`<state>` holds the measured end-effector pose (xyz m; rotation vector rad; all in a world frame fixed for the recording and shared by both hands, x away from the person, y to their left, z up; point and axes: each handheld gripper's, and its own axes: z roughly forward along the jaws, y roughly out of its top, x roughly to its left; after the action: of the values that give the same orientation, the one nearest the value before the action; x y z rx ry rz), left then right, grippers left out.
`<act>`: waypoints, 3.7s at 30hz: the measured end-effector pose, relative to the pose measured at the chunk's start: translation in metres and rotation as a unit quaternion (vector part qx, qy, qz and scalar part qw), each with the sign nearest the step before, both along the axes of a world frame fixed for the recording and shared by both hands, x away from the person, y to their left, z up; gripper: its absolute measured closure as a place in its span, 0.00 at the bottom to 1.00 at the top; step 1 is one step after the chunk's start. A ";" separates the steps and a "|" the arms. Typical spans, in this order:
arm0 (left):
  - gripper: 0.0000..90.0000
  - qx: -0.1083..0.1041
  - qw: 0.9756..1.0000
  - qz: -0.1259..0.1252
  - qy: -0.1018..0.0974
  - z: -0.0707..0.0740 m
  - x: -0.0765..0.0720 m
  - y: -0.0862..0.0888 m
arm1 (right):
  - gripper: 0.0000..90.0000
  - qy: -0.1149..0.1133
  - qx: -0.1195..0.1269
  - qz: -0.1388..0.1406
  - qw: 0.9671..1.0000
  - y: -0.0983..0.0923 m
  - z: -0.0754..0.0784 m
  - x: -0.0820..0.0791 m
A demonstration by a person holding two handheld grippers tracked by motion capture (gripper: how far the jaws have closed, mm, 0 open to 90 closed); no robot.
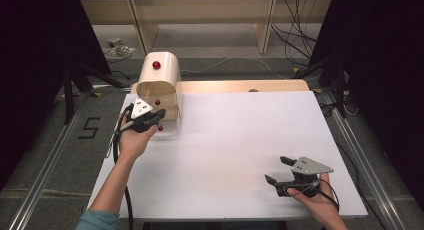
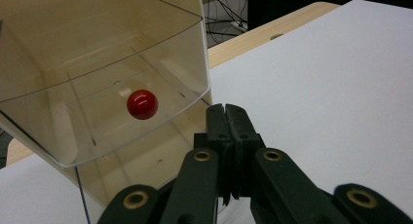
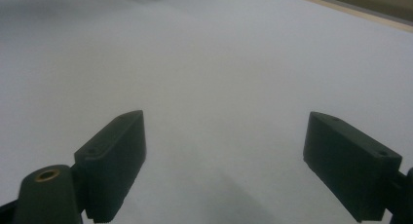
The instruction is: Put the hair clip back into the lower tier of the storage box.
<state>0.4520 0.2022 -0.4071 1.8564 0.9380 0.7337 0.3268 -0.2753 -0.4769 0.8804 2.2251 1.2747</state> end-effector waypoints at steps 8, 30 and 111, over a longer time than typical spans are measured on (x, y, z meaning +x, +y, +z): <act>0.99 0.002 1.000 0.006 0.002 -0.002 0.005 0.001 | 0.18 0.000 0.000 0.000 1.000 0.000 0.000 0.000; 0.99 0.016 1.000 0.016 0.017 -0.016 0.022 -0.001 | 0.18 0.001 0.001 -0.003 1.000 -0.001 0.000 0.000; 0.20 -0.023 0.989 -0.144 0.033 -0.052 -0.132 -0.044 | 0.18 -0.002 0.000 0.006 1.000 0.002 0.001 -0.002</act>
<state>0.3201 0.1586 -0.4595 1.9327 0.7008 0.4744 0.3249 -0.2732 -0.4763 0.8653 2.2318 1.2797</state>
